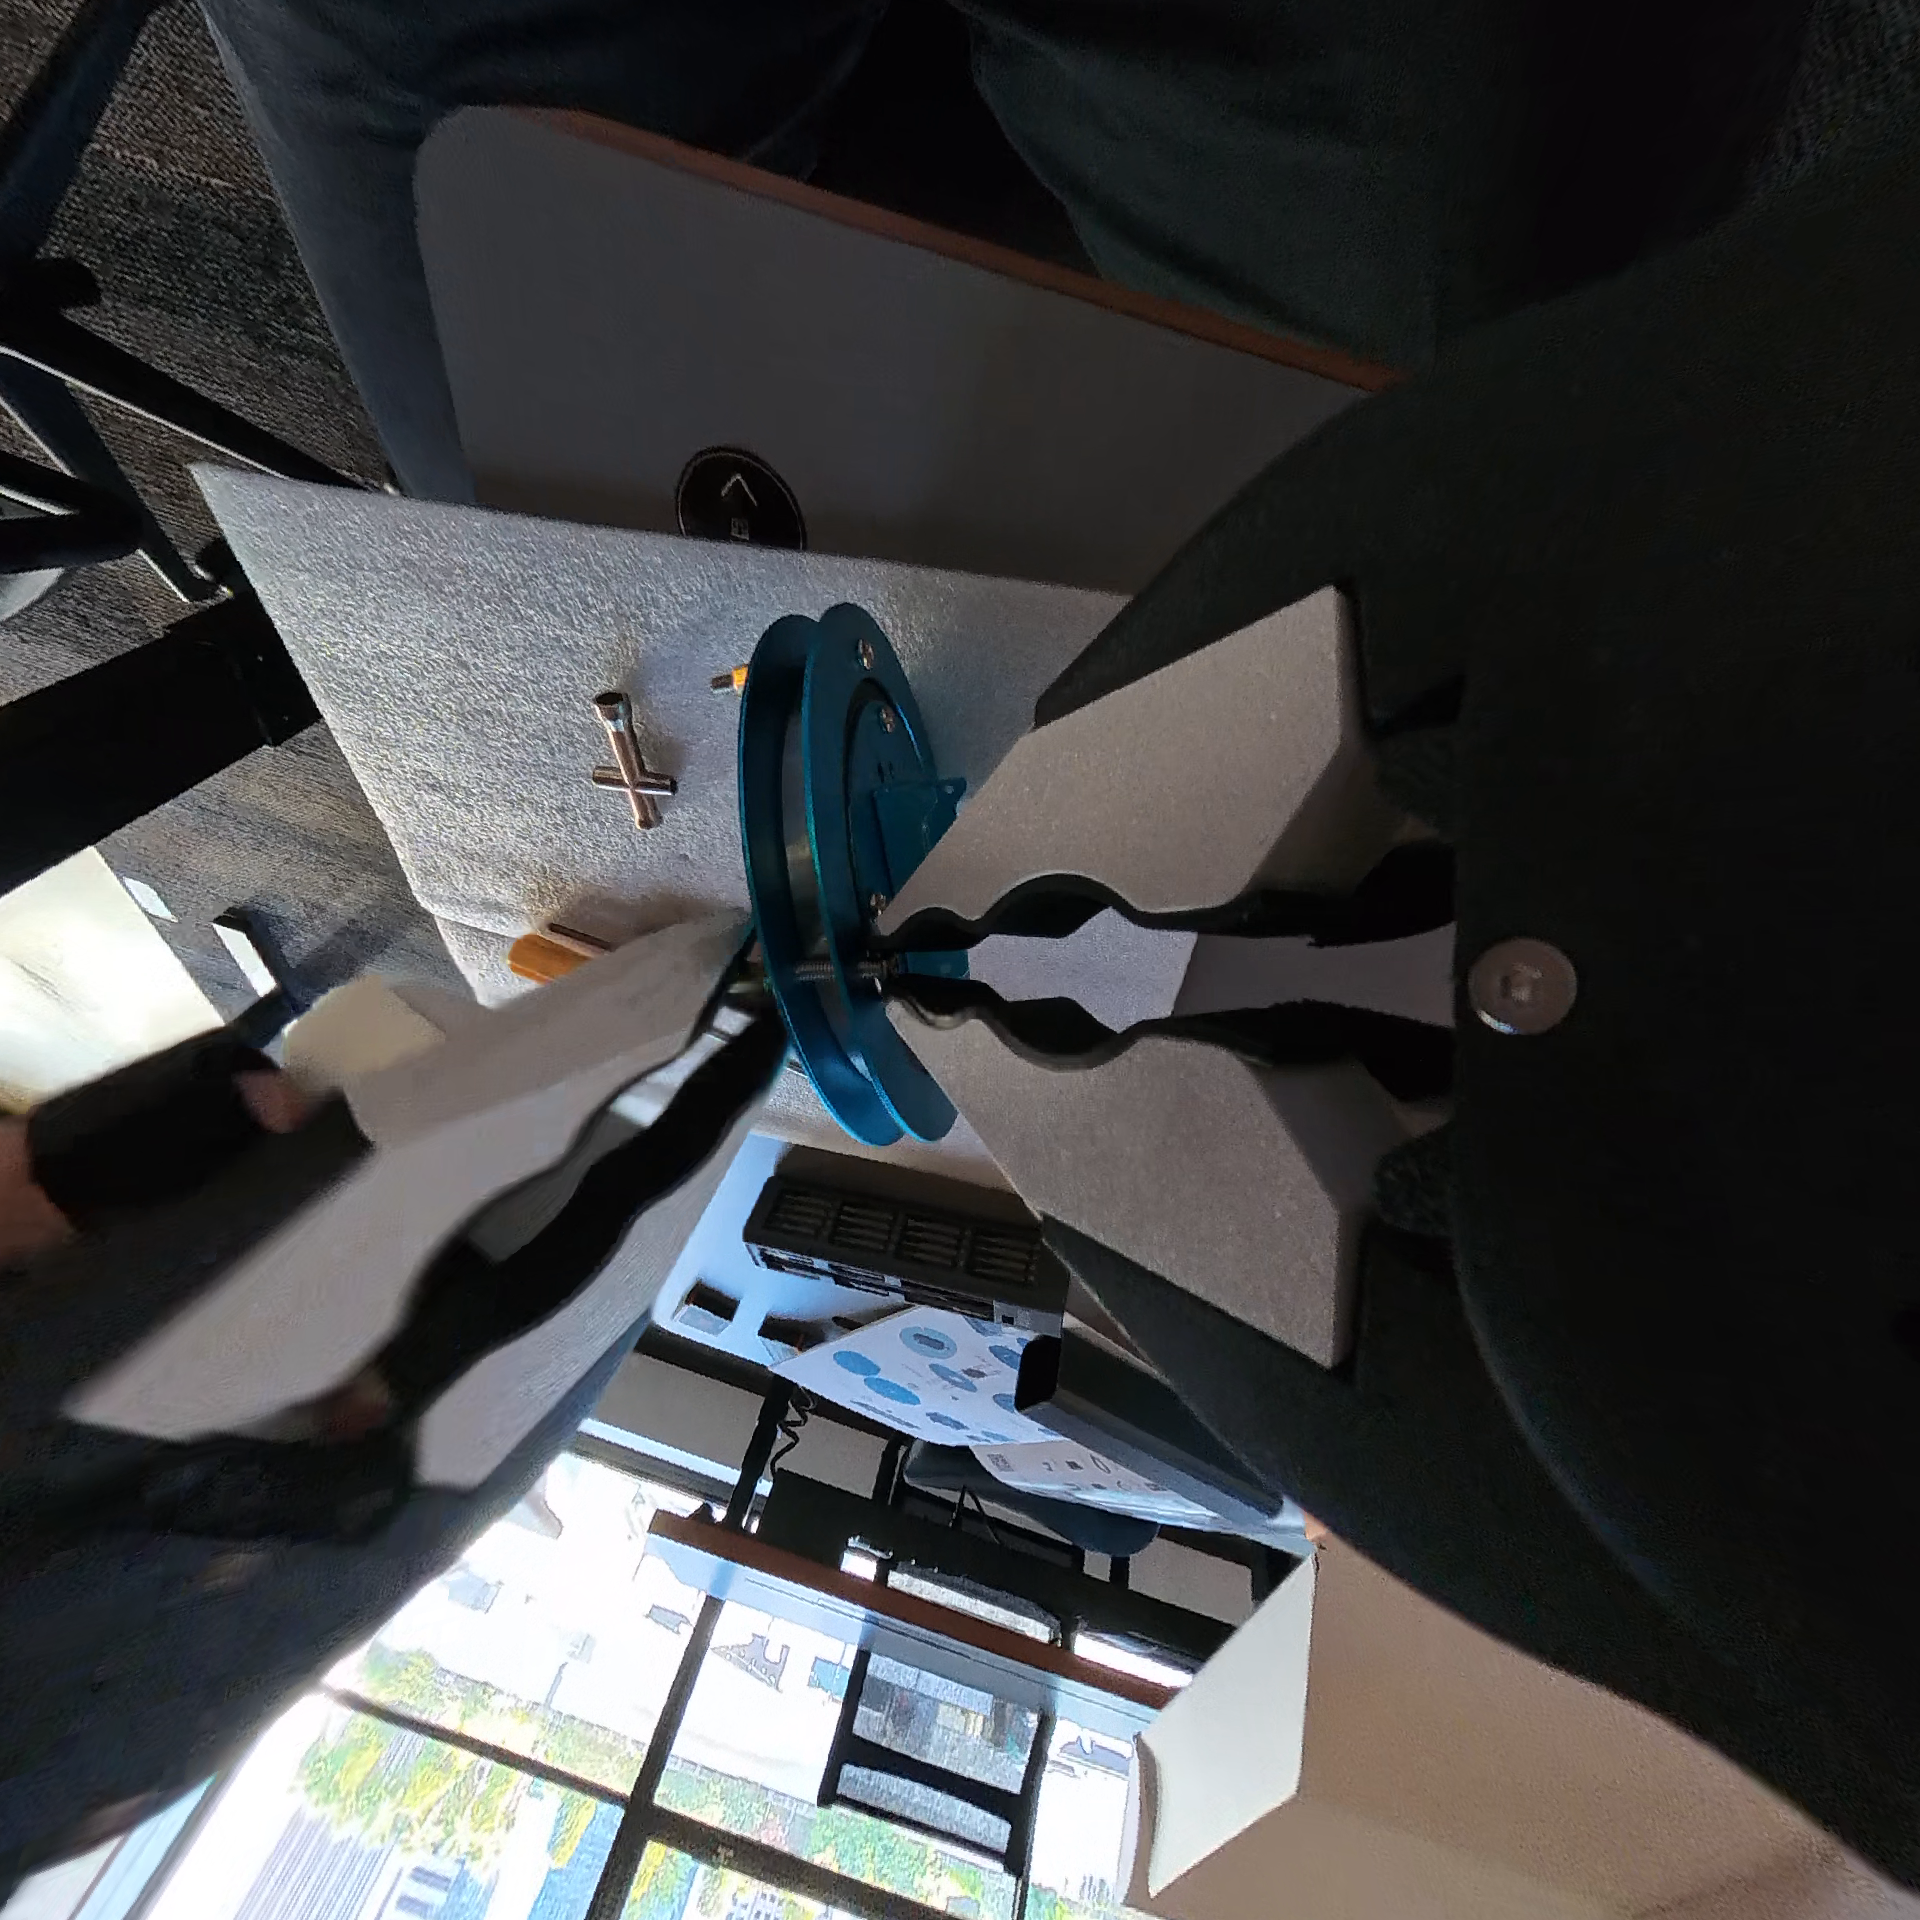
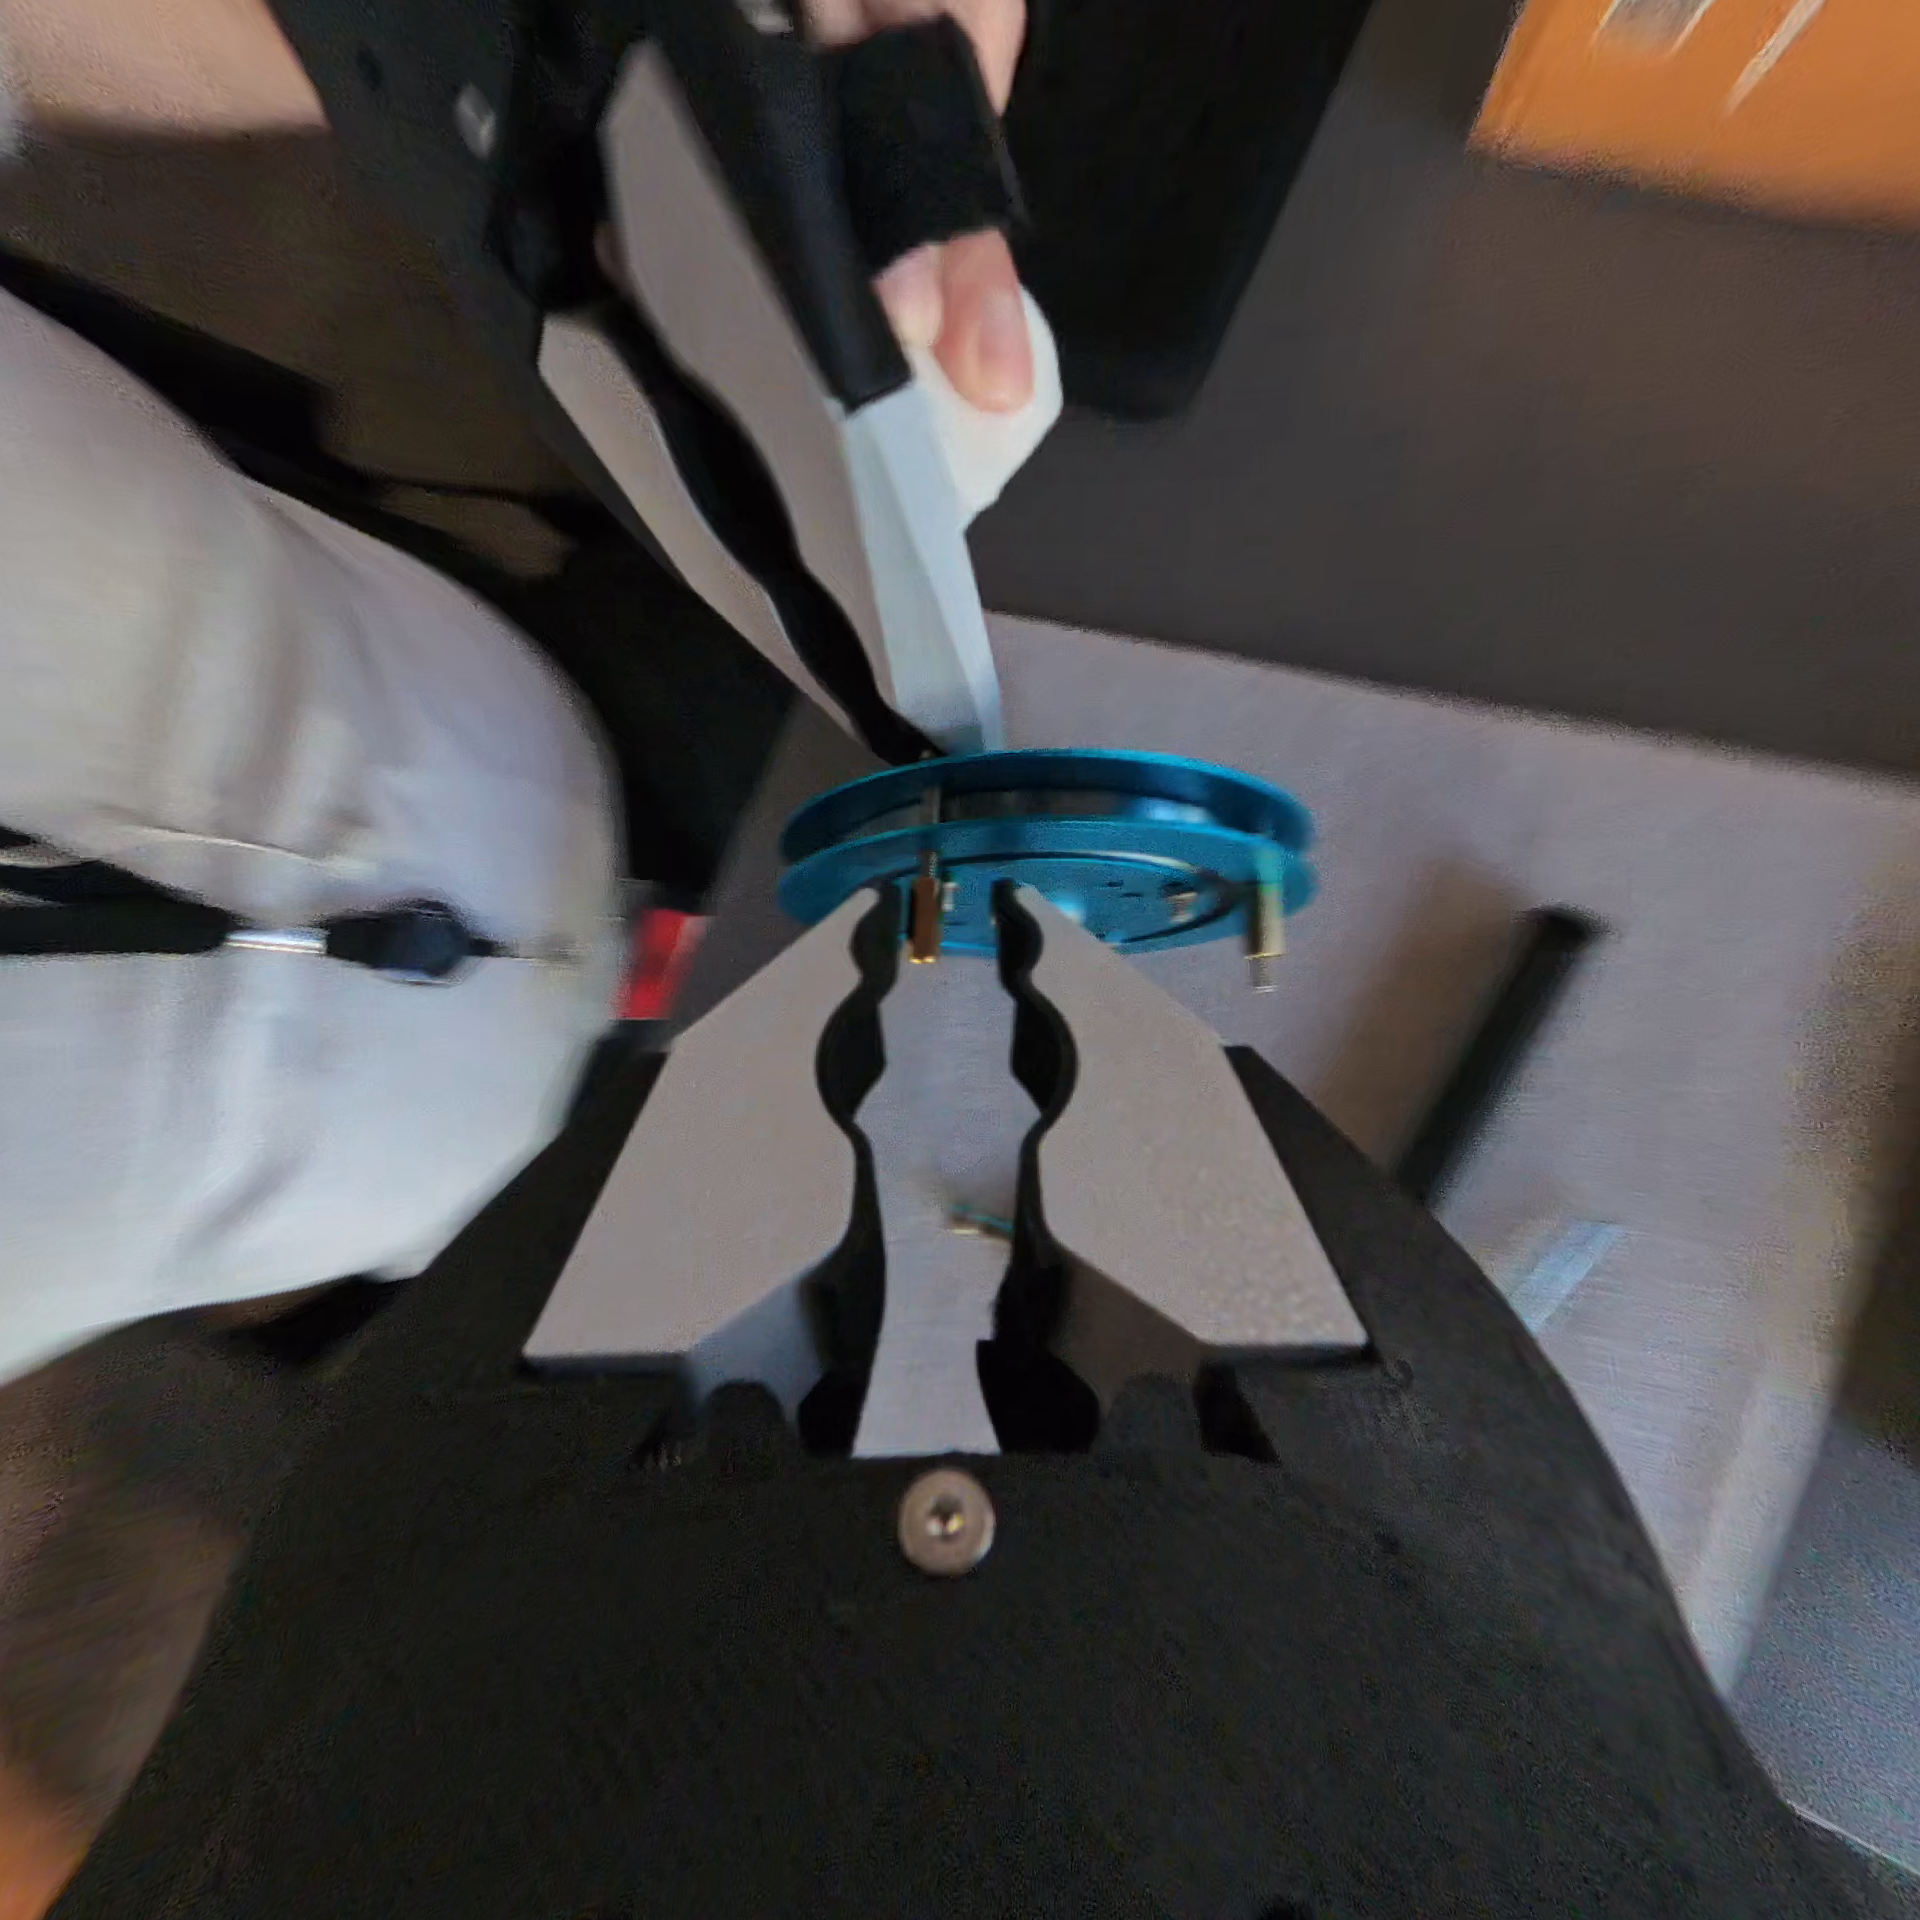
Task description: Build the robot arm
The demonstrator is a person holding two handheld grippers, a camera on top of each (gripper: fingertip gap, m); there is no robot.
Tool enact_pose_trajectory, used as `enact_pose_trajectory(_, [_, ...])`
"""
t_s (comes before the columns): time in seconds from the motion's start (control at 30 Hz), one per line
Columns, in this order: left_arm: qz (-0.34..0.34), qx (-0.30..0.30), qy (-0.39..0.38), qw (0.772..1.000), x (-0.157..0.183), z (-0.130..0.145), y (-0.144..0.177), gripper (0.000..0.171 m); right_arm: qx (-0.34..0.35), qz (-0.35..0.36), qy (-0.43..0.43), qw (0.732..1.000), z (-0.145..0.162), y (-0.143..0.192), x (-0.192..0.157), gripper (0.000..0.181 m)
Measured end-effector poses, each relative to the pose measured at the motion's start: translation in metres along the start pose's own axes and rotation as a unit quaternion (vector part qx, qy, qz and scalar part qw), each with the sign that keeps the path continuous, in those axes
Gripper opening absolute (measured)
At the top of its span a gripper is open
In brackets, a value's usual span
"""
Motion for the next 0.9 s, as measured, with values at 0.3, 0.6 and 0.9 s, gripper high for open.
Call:
enact_pose_trajectory(0.3, [0.016, 0.009, 0.032, 0.999, -0.001, 0.003, 0.002, 0.003, -0.142, 0.37, 0.352, 0.848, -0.001, -0.025, -0.077, 0.024])
enact_pose_trajectory(0.6, [-0.003, 0.006, 0.005, 1.0, 0.005, 0.001, 0.003, 0.003, -0.059, 0.294, 0.2, 0.933, -0.002, -0.014, -0.062, 0.004])
enact_pose_trajectory(0.9, [-0.021, 0.005, -0.019, 1.0, 0.006, 0.001, 0.002, 0.003, 0.078, -0.029, -0.158, 0.984, 0.014, 0.001, -0.008, 0.004])
Point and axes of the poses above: each gripper's, where its closed fingertips meet, y back along the fingers, z out of its underside, x = y × z across the jaws, the point moved 10 cm from there along y, back along the fingers, and after that the axes turned 11 degrees about y, right-handed, at the moved point
